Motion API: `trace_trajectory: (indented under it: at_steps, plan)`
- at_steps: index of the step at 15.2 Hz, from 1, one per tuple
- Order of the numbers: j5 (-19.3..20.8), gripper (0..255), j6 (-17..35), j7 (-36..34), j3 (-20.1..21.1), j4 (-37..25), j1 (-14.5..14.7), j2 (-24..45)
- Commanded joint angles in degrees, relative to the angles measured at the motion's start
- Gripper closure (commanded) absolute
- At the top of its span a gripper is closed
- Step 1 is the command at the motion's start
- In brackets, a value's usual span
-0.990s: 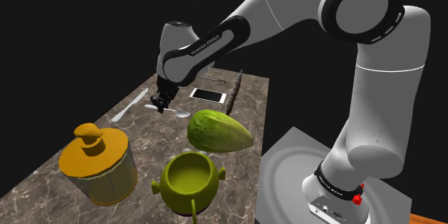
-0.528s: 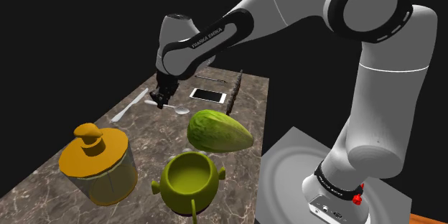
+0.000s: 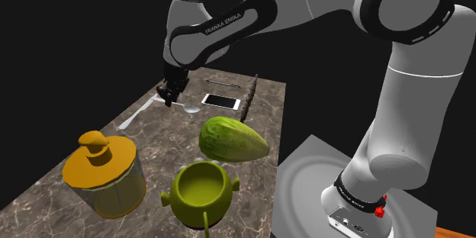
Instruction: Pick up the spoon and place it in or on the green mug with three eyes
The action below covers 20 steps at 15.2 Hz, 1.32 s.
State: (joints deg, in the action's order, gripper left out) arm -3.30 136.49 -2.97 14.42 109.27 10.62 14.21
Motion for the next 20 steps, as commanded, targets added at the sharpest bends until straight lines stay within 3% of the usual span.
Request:
trace_trajectory:
  at_steps: [1, 20]
  plan:
    - [-0.11, 255, -1.46, 0.0, 0.03, -0.88, -0.07, -0.57]
    - [-0.63, 255, -14.69, -0.61, 0.19, -10.16, -0.37, -4.64]
